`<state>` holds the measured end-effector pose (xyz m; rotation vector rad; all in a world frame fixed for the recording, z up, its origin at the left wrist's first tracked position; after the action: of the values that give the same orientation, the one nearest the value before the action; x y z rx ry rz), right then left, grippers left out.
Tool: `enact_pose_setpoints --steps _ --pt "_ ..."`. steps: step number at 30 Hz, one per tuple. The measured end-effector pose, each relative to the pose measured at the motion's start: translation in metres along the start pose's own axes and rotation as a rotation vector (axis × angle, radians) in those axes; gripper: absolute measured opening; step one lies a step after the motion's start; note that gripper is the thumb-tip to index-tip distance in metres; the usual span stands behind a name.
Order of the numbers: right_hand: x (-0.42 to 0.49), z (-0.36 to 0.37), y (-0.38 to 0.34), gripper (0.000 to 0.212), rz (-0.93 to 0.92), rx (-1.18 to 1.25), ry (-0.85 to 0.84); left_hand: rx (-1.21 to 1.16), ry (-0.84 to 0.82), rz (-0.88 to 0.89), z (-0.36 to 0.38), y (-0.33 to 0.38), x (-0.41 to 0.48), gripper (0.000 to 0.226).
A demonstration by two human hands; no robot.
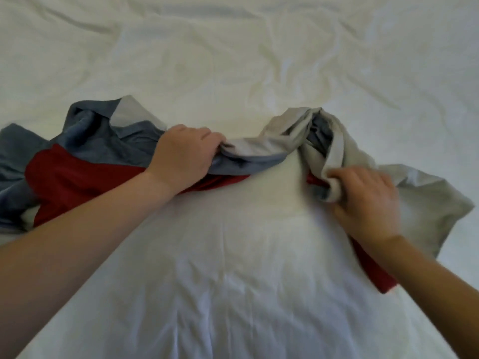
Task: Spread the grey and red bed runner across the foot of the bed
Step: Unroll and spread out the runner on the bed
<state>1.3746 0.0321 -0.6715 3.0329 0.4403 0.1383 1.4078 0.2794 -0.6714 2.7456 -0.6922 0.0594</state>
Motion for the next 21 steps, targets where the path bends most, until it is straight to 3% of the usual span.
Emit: enact_pose_setpoints --steps 2,7,11,13,15,17,21 --pt "0.022 -0.011 0.027 0.031 0.083 0.022 0.007 0.020 0.056 -0.081 -0.013 -0.016 0.013 0.039" --pt "0.081 -0.002 0.107 0.030 0.324 -0.017 -0.004 0.123 0.102 -0.378 -0.018 -0.076 0.044 0.020" --pt "0.097 0.043 0.157 0.028 0.551 0.103 -0.121 0.194 0.013 -0.540 -0.001 -0.116 0.059 0.021" --pt "0.102 0.061 0.162 0.027 0.580 0.146 -0.154 0.232 -0.034 -0.586 0.008 -0.119 0.065 0.020" --pt "0.107 0.070 0.157 0.029 0.547 0.128 -0.138 0.220 -0.008 -0.552 0.013 -0.105 0.075 0.027" --pt "0.111 0.074 0.150 0.030 0.499 0.085 -0.104 0.163 0.068 -0.410 0.017 -0.073 0.092 0.037" --pt "0.113 0.084 0.149 0.029 0.475 0.054 -0.105 0.063 0.153 -0.077 0.041 0.020 0.126 0.026"
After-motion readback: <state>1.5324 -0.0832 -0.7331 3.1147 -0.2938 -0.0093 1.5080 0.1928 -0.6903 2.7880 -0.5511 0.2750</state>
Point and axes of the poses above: each hand's wrist, its own x-axis towards the middle knuckle, its own z-axis out of the palm, y = z × x, the point moved 10 cm from there along x, towards the middle knuckle, and after that the axes turned 12 degrees about -x, right-handed, at the moved point
